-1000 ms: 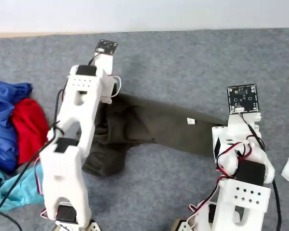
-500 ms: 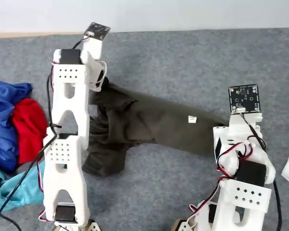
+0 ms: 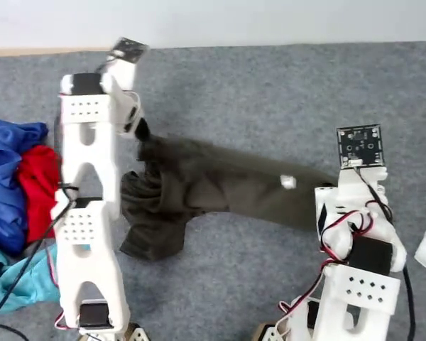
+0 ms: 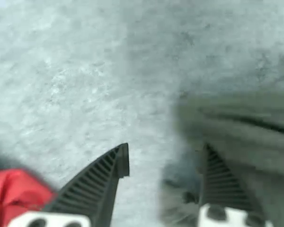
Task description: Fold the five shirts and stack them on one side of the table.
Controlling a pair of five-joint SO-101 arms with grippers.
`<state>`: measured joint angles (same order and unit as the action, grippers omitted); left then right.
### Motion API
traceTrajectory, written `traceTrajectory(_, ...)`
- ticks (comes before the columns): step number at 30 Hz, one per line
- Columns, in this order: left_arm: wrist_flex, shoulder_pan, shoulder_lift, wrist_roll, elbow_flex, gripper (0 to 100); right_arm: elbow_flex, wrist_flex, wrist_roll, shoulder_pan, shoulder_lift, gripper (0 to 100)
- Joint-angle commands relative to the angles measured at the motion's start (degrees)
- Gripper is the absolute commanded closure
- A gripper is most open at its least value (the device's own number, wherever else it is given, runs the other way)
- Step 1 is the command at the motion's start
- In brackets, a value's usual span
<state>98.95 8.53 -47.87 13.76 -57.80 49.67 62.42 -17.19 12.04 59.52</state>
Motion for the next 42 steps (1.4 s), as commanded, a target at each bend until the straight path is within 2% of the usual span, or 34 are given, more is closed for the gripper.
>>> traceTrajectory(1, -0.18, 2.64, 3.87, 0.53, -2.95, 76, -0.35, -0.84, 0.62, 0.48, 0.57, 99.0)
traceTrajectory(9, 1.58, 2.55, 3.69, 5.27, -0.31, 76, -0.35, -0.84, 0.62, 0.48, 0.57, 99.0)
traceTrajectory(15, 1.58, -2.90, 3.78, 7.30, 5.76, 76, -0.35, -0.84, 0.62, 0.48, 0.22, 99.0)
traceTrajectory(21, 1.49, -10.11, 3.78, 7.12, 6.02, 76, -0.35, -0.84, 0.53, 0.40, 0.13, 99.0)
traceTrajectory(25, 1.49, -12.04, 3.69, 7.03, 7.52, 76, -0.35, -0.84, 0.53, 0.40, 0.22, 99.0)
traceTrajectory(42, -0.18, -12.75, -4.75, 7.21, 10.33, 76, -0.26, -0.84, 0.53, 0.40, 0.13, 99.0)
